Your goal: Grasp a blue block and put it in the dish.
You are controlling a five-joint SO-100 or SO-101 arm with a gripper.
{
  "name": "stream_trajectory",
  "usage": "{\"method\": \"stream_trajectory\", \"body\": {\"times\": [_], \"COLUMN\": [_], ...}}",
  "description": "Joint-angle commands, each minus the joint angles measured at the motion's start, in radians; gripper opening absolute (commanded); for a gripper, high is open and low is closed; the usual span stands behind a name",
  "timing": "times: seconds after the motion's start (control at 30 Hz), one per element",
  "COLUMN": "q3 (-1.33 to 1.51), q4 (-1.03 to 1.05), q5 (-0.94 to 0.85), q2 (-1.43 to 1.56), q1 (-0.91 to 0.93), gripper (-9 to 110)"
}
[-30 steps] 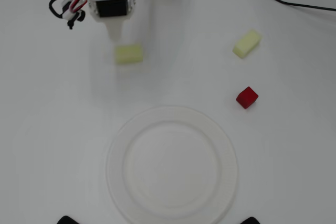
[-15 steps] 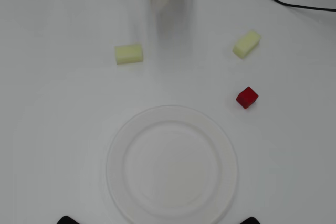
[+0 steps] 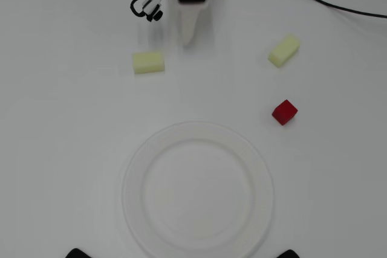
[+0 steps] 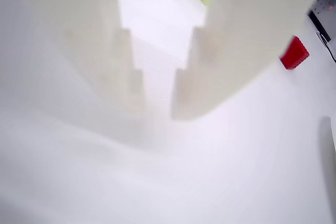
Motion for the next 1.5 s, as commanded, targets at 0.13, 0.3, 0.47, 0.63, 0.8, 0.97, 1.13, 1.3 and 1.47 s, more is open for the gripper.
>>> {"method": "stream_trajectory", "body": {"times": [0.13,0.3,0.47,0.63,0.8,0.97,1.13,1.3,1.47], "q3": [0.112,0.112,0.112,0.112,0.112,0.112,0.112,0.112,0.112], "q4": [0.067,0.067,0.067,0.067,0.067,0.067,0.067,0.067,0.067], "q5": [0.034,0.038,0.035,0.035,0.035,0.035,0.035,0.035,0.035], "q2": [0.164,0.164,0.164,0.164,0.164,0.164,0.164,0.164,0.164], "q1": [-0.006,-0.008,-0.006,-0.006,-0.006,-0.006,-0.006,-0.006,-0.006], "gripper": [0,0,0,0,0,0,0,0,0]}}
